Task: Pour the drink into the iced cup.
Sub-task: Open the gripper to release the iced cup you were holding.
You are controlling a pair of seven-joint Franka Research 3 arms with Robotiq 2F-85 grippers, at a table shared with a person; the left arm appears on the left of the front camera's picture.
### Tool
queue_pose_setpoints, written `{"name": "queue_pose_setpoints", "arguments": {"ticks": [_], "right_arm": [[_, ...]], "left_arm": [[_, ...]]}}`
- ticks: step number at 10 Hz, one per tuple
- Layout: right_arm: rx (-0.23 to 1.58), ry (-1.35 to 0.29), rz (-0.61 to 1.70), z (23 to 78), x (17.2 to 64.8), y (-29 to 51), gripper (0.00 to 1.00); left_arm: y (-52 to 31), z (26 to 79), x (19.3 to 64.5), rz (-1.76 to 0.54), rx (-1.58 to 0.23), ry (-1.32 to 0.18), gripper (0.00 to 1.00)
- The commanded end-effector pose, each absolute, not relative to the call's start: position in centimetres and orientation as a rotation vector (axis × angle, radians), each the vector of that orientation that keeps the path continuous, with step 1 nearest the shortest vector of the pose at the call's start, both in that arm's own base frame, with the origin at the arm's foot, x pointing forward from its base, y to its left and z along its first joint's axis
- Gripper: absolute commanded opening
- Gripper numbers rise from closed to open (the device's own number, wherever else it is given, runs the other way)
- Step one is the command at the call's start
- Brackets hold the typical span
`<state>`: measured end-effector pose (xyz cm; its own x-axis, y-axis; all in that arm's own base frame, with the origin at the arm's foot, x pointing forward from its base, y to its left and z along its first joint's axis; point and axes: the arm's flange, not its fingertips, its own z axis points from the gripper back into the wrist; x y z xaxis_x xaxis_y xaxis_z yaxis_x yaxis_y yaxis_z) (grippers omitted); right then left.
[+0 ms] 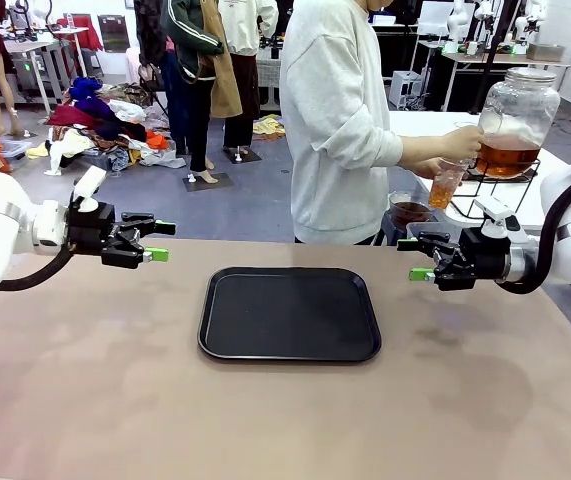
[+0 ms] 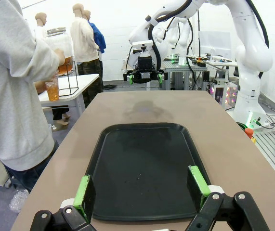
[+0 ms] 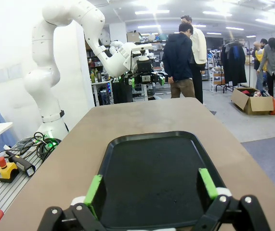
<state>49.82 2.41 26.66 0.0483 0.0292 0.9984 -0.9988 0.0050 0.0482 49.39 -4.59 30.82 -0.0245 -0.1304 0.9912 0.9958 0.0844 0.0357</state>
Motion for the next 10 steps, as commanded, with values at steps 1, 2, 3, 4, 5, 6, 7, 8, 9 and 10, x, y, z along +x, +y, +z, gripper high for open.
{"name": "queue_pose_setpoints", "arguments": {"ticks": [1,2,3,4,5,6,7,8,9,10], "right_arm": [[1.212,-1.149,1.184,27.08,50.06,2.42,1.0],[1.212,-1.149,1.184,27.08,50.06,2.42,1.0],[1.212,-1.149,1.184,27.08,50.06,2.42,1.0],[1.212,-1.149,1.184,27.08,50.06,2.42,1.0],[1.212,-1.149,1.184,27.08,50.06,2.42,1.0],[1.212,-1.149,1.184,27.08,50.06,2.42,1.0],[1.212,-1.149,1.184,27.08,50.06,2.42,1.0],[1.212,-1.149,1.184,27.08,50.06,2.42,1.0],[1.212,-1.149,1.184,27.08,50.06,2.42,1.0],[1.212,-1.149,1.184,27.08,50.06,2.42,1.0]], "left_arm": [[-4.65,31.02,49.35,-1.214,-1.038,-1.182,1.0],[-4.65,31.02,49.35,-1.214,-1.038,-1.182,1.0],[-4.65,31.02,49.35,-1.214,-1.038,-1.182,1.0],[-4.65,31.02,49.35,-1.214,-1.038,-1.182,1.0],[-4.65,31.02,49.35,-1.214,-1.038,-1.182,1.0],[-4.65,31.02,49.35,-1.214,-1.038,-1.182,1.0],[-4.65,31.02,49.35,-1.214,-1.038,-1.182,1.0],[-4.65,31.02,49.35,-1.214,-1.038,-1.182,1.0],[-4.65,31.02,49.35,-1.214,-1.038,-1.182,1.0],[-4.65,31.02,49.35,-1.214,-1.038,-1.182,1.0]]}}
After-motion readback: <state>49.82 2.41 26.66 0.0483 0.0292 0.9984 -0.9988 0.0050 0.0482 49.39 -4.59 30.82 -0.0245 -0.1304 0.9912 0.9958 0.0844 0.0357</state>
